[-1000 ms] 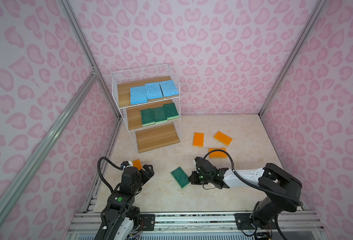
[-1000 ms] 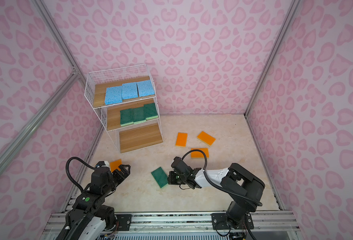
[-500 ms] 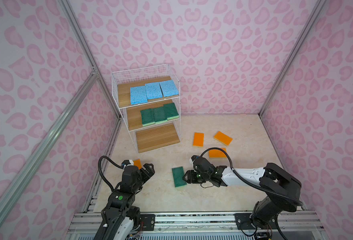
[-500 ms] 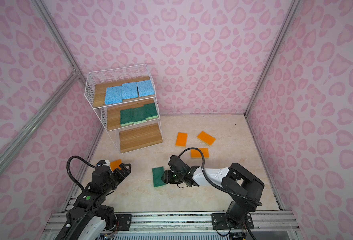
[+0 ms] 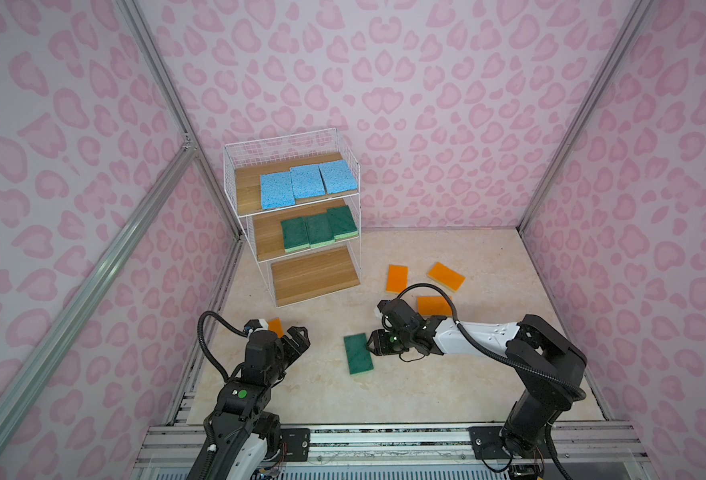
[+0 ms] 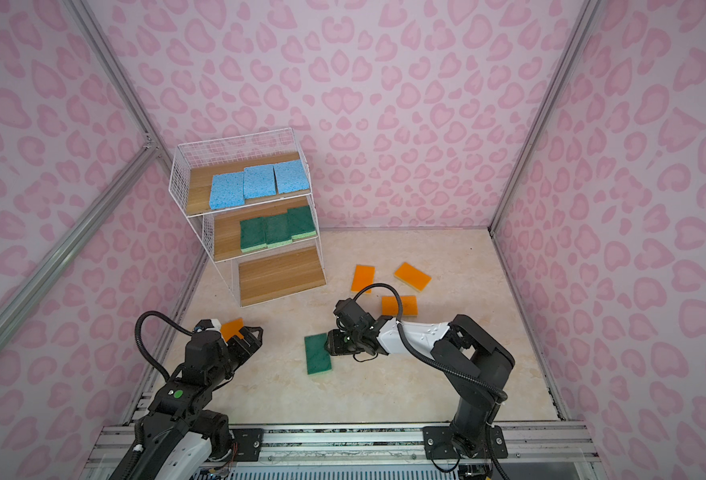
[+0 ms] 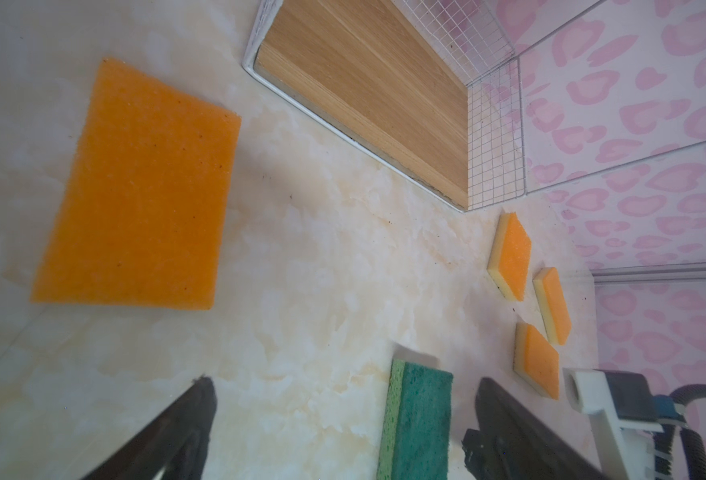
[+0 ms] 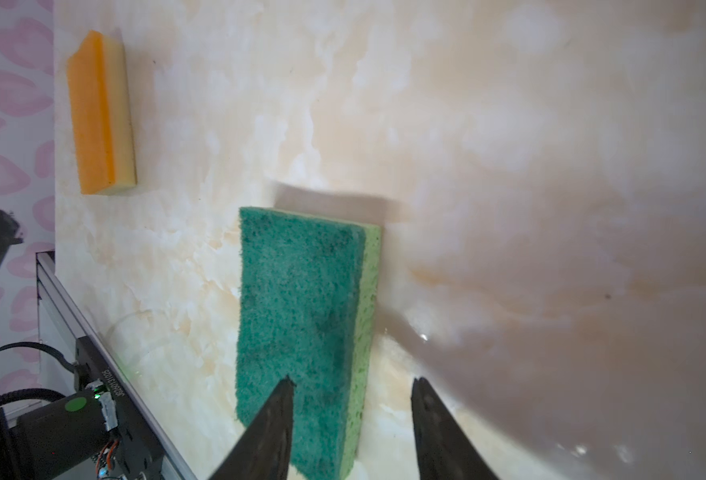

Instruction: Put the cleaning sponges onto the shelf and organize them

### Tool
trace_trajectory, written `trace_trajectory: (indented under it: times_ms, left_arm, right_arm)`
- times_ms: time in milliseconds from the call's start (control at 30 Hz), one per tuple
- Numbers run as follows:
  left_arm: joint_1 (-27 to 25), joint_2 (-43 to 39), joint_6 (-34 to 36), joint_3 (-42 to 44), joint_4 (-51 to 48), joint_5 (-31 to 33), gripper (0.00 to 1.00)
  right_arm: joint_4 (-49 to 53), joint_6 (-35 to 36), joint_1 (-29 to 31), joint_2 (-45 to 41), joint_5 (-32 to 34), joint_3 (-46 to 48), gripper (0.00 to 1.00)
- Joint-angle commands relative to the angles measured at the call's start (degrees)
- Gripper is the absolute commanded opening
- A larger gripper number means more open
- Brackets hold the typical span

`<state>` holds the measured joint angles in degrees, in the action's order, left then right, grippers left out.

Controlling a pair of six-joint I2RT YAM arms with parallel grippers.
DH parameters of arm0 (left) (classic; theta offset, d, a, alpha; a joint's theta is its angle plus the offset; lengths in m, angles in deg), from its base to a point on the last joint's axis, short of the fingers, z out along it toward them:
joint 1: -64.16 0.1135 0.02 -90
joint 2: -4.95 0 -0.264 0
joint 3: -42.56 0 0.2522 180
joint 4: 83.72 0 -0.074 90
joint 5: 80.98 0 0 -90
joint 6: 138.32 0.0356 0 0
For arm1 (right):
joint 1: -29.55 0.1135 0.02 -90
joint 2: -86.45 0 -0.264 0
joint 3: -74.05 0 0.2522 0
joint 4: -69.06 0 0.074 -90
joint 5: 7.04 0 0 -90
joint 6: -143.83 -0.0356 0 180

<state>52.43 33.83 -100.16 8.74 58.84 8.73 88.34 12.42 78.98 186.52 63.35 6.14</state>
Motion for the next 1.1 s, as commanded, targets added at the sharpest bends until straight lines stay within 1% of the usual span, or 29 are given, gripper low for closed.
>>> trace_trajectory:
  times_ms: [0,200,300,367,433,533,667,733,800,867,967,1067]
  left_arm:
    - [0.02,-0.27,0.41,0.50,1.53,-0.32,0.98]
    - [-0.01,-0.09,0.40,1.05,2.15,-0.71,0.98]
    - [0.03,-0.13,0.59,1.14,2.29,-0.93,0.98]
    - [-0.01,-0.05,0.88,1.21,2.79,-1.50,0.98]
    - [-0.01,0.05,1.28,1.59,3.77,-2.92,0.98]
    - [0.01,0.56,2.49,1.74,5.44,-5.77,0.98]
    - [-0.01,4.07,5.36,-0.55,5.91,-9.74,0.99]
    - [-0.45,5.61,5.95,-1.68,6.60,-11.41,1.00]
    - [-1.62,5.25,5.57,-1.68,8.40,-11.52,0.99]
    - [-3.48,4.29,4.98,-1.73,9.77,-9.91,0.98]
    - [-6.92,3.65,3.93,-1.66,12.30,-7.27,0.96]
    - [-11.27,4.20,2.37,-0.50,16.99,-4.75,0.94]
  right_arm:
    - [-0.63,0.67,0.29,1.72,-1.06,-0.58,0.46]
    - [-0.69,0.94,1.34,4.97,-0.25,-2.54,0.41]
    - [-1.46,0.52,1.47,6.07,-0.25,-2.85,0.35]
    - [-2.02,0.21,1.61,6.83,-0.40,-2.92,0.29]
    - [-2.55,-0.14,1.59,7.32,-0.59,-2.98,0.22]
    - [-4.22,-1.16,1.16,7.67,-1.88,-2.64,0.15]
    - [-6.77,-2.57,-0.38,6.84,-3.49,-1.24,0.07]
    - [-7.52,-3.09,-1.35,5.52,-3.65,-0.49,0.05]
    - [-8.25,-3.71,-2.23,3.98,-3.52,0.32,0.03]
    - [-9.18,-4.51,-3.54,2.31,-3.56,1.50,0.01]
    - [-9.88,-5.71,-5.89,-0.86,-3.65,3.38,0.00]
    - [-11.31,-8.17,-8.98,-4.86,-3.51,5.98,0.00]
